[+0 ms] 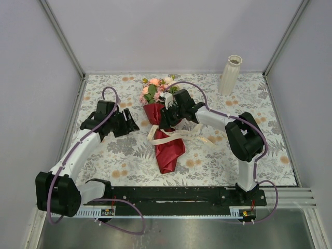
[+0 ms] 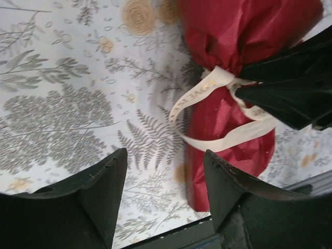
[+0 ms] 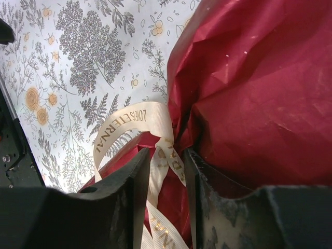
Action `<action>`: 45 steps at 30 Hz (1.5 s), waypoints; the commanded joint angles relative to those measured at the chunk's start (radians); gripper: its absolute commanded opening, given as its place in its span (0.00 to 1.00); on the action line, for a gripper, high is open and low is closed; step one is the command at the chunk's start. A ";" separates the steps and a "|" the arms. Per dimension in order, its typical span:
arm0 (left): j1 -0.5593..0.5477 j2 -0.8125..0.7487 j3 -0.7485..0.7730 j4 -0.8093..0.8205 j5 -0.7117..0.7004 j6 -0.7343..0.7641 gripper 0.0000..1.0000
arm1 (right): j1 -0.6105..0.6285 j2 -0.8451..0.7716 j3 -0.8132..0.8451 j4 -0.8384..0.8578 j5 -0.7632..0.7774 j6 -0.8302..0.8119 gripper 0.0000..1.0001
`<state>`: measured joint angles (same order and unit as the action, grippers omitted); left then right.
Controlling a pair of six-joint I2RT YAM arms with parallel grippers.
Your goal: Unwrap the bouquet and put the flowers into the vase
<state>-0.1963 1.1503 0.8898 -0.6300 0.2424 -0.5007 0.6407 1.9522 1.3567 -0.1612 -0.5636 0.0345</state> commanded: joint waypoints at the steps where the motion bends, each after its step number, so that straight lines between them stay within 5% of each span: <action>1: 0.006 0.072 0.014 0.185 0.116 -0.140 0.64 | 0.008 0.002 0.038 -0.012 0.002 -0.028 0.36; 9: 0.005 0.311 0.146 0.309 0.178 -0.209 0.66 | 0.007 -0.021 0.036 0.002 0.010 -0.028 0.01; 25: -0.029 0.538 0.262 0.412 0.163 -0.200 0.66 | 0.005 -0.070 0.019 0.074 -0.002 0.005 0.05; 28: -0.031 0.560 0.255 0.420 0.152 -0.206 0.57 | 0.005 -0.075 0.016 0.068 0.007 -0.002 0.00; 36: -0.046 0.614 0.271 0.423 0.155 -0.211 0.14 | 0.004 -0.082 0.019 0.055 0.051 0.021 0.04; 45: -0.057 0.631 0.311 0.314 0.045 -0.174 0.00 | -0.012 -0.151 -0.037 0.141 0.117 0.099 0.00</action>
<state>-0.2478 1.7668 1.1469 -0.2749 0.3645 -0.7025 0.6384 1.8927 1.3315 -0.1135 -0.4896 0.0742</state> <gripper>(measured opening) 0.014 0.015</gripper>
